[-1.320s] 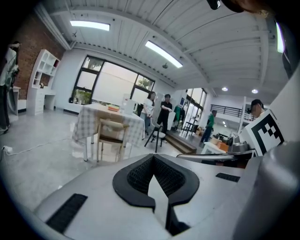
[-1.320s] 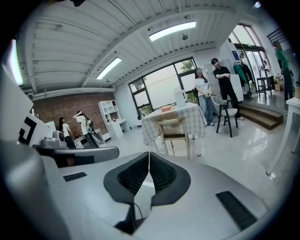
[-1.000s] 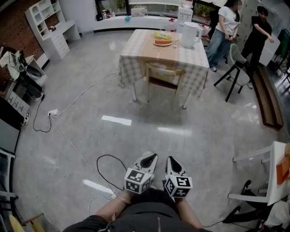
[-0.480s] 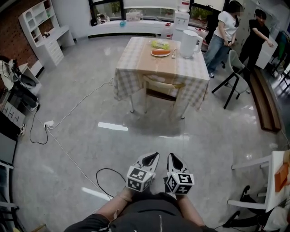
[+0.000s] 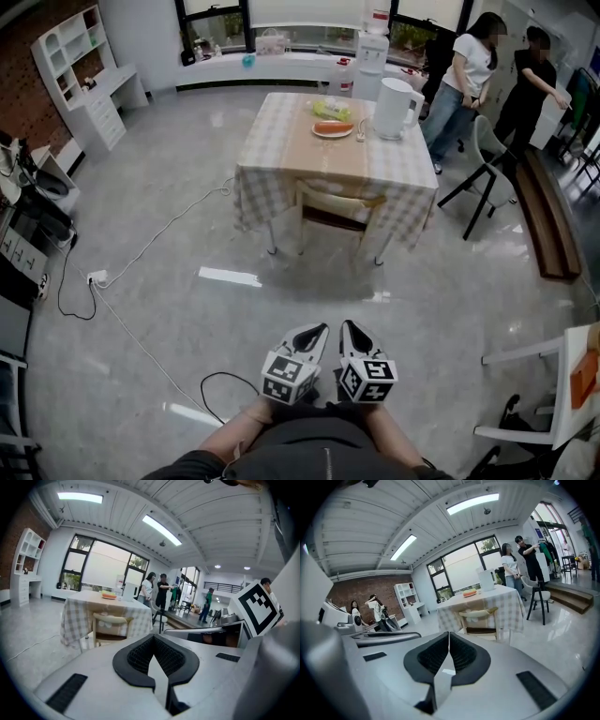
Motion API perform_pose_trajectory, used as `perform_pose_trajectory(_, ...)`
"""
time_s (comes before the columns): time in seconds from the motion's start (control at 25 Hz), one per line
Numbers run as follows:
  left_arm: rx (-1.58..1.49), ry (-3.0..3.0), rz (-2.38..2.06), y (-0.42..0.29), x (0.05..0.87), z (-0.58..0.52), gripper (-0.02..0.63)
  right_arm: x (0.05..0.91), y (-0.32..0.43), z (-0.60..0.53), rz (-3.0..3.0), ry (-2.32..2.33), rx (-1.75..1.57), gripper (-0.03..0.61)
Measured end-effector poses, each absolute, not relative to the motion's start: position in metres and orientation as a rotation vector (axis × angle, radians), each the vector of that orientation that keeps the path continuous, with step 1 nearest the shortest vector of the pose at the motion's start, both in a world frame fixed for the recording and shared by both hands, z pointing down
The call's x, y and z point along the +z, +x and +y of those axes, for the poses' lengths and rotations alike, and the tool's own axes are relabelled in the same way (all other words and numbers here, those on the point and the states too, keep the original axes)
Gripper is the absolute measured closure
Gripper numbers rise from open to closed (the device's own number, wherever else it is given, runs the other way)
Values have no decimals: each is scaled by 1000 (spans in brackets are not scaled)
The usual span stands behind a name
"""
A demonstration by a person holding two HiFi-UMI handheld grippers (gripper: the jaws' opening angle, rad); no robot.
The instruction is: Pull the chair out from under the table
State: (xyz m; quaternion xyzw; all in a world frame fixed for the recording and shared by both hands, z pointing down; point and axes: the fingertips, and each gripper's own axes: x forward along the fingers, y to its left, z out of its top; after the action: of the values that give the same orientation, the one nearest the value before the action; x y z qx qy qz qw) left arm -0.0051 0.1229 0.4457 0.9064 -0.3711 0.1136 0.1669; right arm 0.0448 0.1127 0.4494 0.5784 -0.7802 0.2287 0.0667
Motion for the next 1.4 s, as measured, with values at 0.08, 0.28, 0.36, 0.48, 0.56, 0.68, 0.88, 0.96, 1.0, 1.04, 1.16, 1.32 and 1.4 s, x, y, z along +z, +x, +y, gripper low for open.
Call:
perform_pose_trajectory(0.08,322,2580,-1050,-9,448,110,606,452,44,100,-2343,1752,696,565)
perform_pose_trajectory(0.28,312,2579,-1027,-17,450,73,606,455,39,66,-2328,1794,708,565)
perform_pose_trajectory(0.36,311,2583,-1017,-17,451,61,606,456,39,55,-2320,1807,712,565)
perform_pose_trajectory(0.48,314,2589,-1002,-14,453,49,606,459,41,41,-2307,1815,715,565)
perform_pose_trajectory(0.56,314,2581,-995,-15,455,44,606,460,41,36,-2301,1816,734,565)
perform_pose_trajectory(0.68,311,2566,-990,-18,457,38,606,462,41,29,-2291,1818,765,565)
perform_pose_trajectory(0.88,311,2540,-1020,-27,457,28,606,464,38,24,-2269,1787,777,565)
perform_pose_trajectory(0.96,296,2530,-1037,-29,455,22,606,466,38,18,-2270,1785,773,565)
perform_pose_trajectory(1.0,293,2528,-1046,-30,456,18,606,468,38,14,-2272,1790,785,565)
perform_pose_trajectory(1.04,294,2524,-1055,-30,458,15,606,470,39,10,-2274,1799,819,565)
perform_pose_trajectory(1.16,294,2489,-1071,-32,467,7,606,475,42,1,-2281,1818,971,565)
perform_pose_trajectory(1.32,314,2501,-1092,-30,466,-8,606,482,55,-14,-2256,1837,1012,565)
perform_pose_trajectory(1.4,320,2497,-1105,-30,466,-20,606,485,62,-27,-2242,1852,1043,565)
